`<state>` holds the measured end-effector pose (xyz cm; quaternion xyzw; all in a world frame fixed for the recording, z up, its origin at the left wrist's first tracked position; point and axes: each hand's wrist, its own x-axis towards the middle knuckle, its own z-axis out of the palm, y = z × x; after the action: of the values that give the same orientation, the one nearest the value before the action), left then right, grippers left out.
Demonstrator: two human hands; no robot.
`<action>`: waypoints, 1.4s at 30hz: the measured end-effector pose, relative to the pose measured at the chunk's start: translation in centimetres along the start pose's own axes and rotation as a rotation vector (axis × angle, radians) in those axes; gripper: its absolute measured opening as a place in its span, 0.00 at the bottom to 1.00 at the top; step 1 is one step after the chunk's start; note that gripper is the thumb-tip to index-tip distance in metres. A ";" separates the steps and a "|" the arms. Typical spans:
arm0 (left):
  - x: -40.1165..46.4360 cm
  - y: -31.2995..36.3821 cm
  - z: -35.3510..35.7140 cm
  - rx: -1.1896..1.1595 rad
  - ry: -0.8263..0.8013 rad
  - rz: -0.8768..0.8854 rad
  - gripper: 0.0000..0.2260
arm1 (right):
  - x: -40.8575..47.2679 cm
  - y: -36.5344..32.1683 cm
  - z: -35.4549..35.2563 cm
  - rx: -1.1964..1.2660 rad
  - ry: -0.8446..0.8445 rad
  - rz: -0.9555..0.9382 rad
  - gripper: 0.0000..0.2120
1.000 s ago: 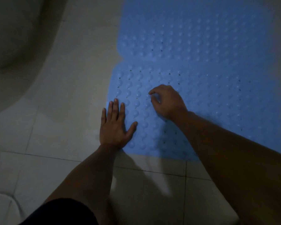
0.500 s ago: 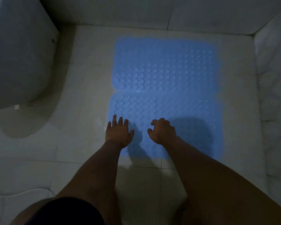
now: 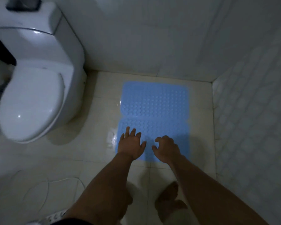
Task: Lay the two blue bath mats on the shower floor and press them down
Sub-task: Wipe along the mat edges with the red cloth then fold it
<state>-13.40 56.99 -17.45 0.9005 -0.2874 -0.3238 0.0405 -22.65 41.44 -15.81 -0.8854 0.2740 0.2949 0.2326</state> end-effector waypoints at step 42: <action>-78.1 -0.2 -22.0 0.568 1.292 -1.972 0.19 | -62.1 -58.0 -7.6 -0.060 -0.643 -2.176 0.11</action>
<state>-48.77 97.10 43.54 0.7051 0.5342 0.3681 -0.2865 -25.54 101.73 44.52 -0.5419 -0.7205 0.1564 0.4035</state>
